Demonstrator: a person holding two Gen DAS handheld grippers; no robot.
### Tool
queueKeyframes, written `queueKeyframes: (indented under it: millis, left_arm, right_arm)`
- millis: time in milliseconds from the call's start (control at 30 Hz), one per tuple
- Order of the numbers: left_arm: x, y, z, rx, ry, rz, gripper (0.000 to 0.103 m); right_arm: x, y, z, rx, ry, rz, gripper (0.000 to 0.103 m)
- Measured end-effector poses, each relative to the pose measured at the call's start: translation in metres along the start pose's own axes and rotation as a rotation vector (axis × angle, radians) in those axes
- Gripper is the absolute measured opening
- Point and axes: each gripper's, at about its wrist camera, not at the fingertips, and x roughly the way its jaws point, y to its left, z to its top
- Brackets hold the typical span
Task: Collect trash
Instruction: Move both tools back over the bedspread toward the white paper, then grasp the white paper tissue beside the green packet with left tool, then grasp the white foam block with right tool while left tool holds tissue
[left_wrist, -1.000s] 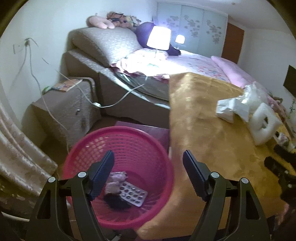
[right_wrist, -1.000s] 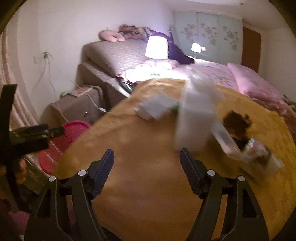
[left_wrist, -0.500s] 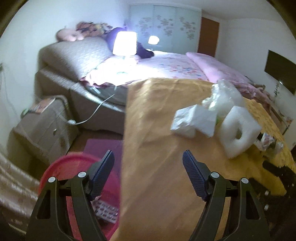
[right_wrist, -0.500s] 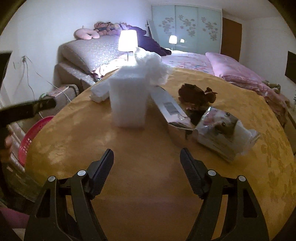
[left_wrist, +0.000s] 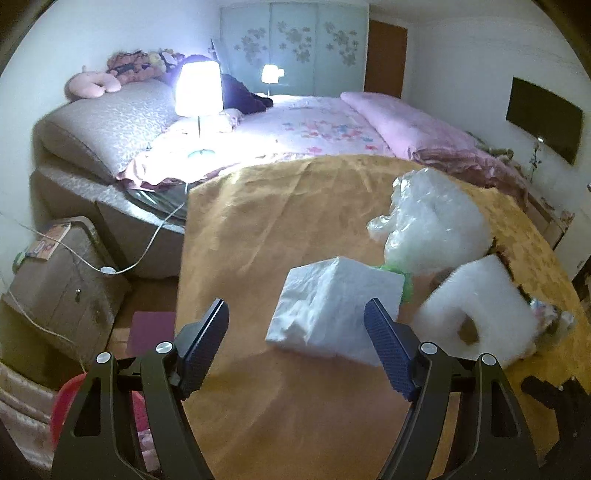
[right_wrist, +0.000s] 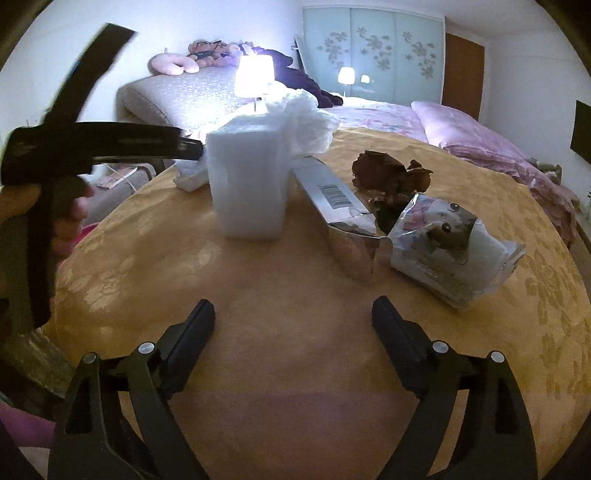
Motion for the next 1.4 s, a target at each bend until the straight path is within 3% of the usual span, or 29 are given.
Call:
queueKeyframes:
  millis: [67,200,267,567,833,1267,1333,1367,1400]
  left_arm:
    - [0.006,0.0,0.001,-0.003,0.02,-0.005,0.07]
    - [0.023,0.002,-0.001,-0.015,0.083,-0.029,0.046]
    - [0.024,0.002,-0.002,-0.014,0.08,-0.028,0.043]
    - [0.011,-0.002,-0.006,0.01,0.065,-0.052,0.014]
    - [-0.013,-0.005,-0.031,0.005,0.075,-0.094,0.014]
    - [-0.051,-0.004,-0.073,0.022,0.069,-0.097,0.015]
    - [-0.051,-0.005,-0.073,0.023,0.064,-0.079,0.032]
    - [-0.051,-0.005,-0.072,0.018,0.057,-0.061,0.047]
    - [-0.052,-0.005,-0.072,0.015,0.051,-0.055,0.053]
  right_arm:
    - [-0.001,0.001,-0.001,-0.005,-0.001,0.007,0.087]
    - [-0.002,0.003,-0.002,-0.011,-0.009,0.012,0.09]
    - [-0.002,0.004,-0.002,-0.015,-0.008,0.015,0.091]
    - [-0.002,0.003,-0.002,-0.02,-0.004,0.026,0.095]
    - [-0.004,0.008,-0.003,-0.018,-0.006,0.023,0.096]
    - [0.0,0.009,-0.001,-0.015,-0.008,0.014,0.096]
    - [-0.001,0.009,-0.002,-0.014,-0.009,0.014,0.096]
    - [0.0,0.009,-0.001,-0.014,-0.008,0.014,0.096]
    - [0.0,0.009,-0.001,-0.015,-0.008,0.014,0.096]
